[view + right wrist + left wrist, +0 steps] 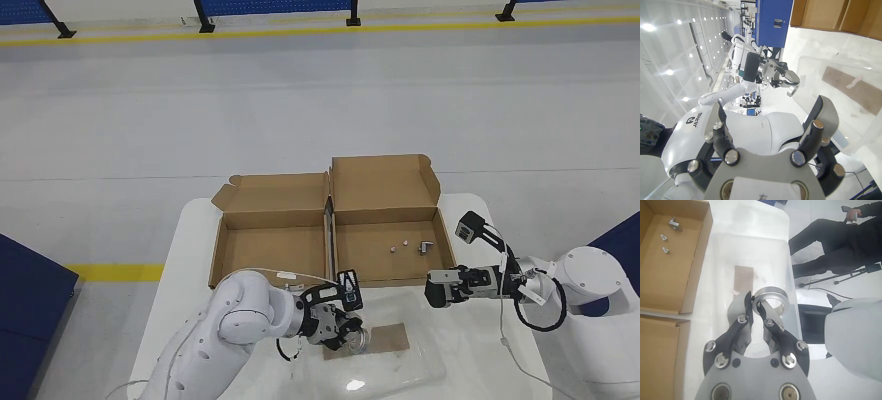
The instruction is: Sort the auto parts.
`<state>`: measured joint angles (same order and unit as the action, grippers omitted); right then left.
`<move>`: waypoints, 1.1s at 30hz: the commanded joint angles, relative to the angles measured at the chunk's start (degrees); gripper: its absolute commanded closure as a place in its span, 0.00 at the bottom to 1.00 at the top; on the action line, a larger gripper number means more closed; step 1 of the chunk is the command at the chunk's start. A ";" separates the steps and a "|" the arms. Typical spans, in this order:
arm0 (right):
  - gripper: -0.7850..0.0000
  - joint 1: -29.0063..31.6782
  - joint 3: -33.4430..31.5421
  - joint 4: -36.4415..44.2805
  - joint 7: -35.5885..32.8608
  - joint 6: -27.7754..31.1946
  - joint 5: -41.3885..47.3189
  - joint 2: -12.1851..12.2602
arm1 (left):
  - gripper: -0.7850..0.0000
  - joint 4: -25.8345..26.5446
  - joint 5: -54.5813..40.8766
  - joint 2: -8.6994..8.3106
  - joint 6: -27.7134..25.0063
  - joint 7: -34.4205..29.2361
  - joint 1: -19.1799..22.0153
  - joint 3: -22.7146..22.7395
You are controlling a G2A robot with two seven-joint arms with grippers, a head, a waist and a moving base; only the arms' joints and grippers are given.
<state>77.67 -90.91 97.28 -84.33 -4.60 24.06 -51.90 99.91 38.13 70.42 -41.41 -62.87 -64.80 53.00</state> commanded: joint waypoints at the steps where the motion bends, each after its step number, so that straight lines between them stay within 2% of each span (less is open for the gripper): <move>1: 0.00 0.00 0.00 0.00 0.00 0.00 0.00 0.00 | 1.00 -0.01 -0.01 0.01 0.01 -0.01 0.00 0.00; 4: 0.00 0.00 0.00 0.00 0.00 0.00 0.00 0.00 | 1.00 -0.01 -0.01 0.01 0.01 -0.01 0.00 0.00; 6: 0.00 0.00 0.00 0.00 0.00 0.00 0.00 0.00 | 1.00 -1.34 -2.42 -0.19 -0.19 5.63 -0.95 2.11; 11: 0.00 0.00 0.00 0.00 0.00 0.00 0.00 0.00 | 1.00 -5.87 -9.11 -1.56 -9.34 15.80 -3.96 8.80; 14: 0.00 0.00 0.00 0.00 0.00 0.00 0.00 0.00 | 1.00 -8.80 -12.43 -2.19 -15.92 20.48 -5.22 11.21; 15: 0.00 0.00 0.00 0.00 0.00 0.00 0.00 0.00 | 1.00 -9.11 -12.87 -2.34 -16.59 21.44 -5.24 11.45; 19: 0.00 0.00 0.00 0.00 0.00 0.00 0.00 0.00 | 1.00 -9.47 -15.12 -2.95 -16.59 26.16 -5.47 10.78; 28: 0.00 0.00 0.00 0.00 0.00 0.00 0.00 0.00 | 1.00 -9.73 -13.60 -3.23 -16.59 25.87 -5.08 10.74; 31: 0.00 0.00 0.00 0.00 0.00 0.00 0.00 0.00 | 1.00 -9.77 -11.20 -3.43 -16.40 28.68 -5.36 12.43; 33: 0.00 0.00 0.00 0.00 0.00 0.00 0.00 0.00 | 1.00 -8.58 -12.87 -3.33 -16.59 35.53 -6.82 12.89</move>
<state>77.67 -90.91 97.28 -84.33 -4.60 24.06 -51.90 90.86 26.96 67.03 -57.92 -31.52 -70.82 65.85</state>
